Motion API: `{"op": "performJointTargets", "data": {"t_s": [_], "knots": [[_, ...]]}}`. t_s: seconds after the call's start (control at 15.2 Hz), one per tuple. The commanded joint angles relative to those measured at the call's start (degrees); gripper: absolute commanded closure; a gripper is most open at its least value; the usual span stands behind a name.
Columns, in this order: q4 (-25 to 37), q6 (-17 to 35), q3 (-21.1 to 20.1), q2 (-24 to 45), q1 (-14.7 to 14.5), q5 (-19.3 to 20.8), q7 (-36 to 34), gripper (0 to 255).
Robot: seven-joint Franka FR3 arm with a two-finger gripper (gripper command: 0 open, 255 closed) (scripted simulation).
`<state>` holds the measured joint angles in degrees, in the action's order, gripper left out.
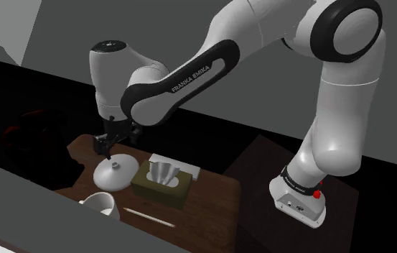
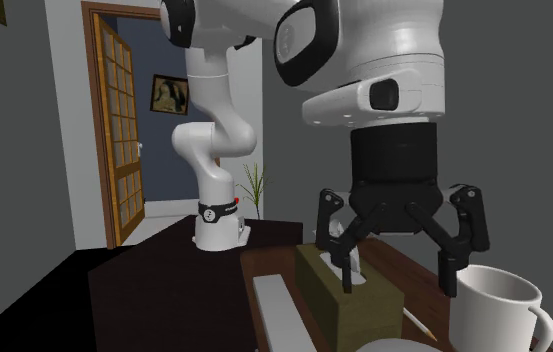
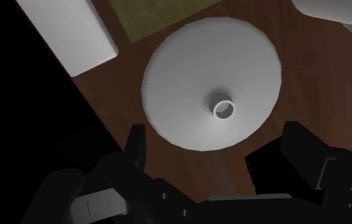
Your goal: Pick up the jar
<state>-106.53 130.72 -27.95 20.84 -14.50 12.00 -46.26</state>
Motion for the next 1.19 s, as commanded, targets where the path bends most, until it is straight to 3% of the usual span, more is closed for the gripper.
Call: {"op": "performJointTargets", "data": {"t_s": [0.0,0.66,0.73,1.12], "knots": [[4.17,-0.53,0.61,4.14,-2.34,2.21,-2.26,0],[3.98,3.65,2.16,8.49,-3.88,4.70,-3.98,0],[3.91,3.71,2.16,8.48,-3.92,4.73,-4.05,255],[3.91,3.65,2.13,8.41,-3.93,4.70,-4.06,255]]}}
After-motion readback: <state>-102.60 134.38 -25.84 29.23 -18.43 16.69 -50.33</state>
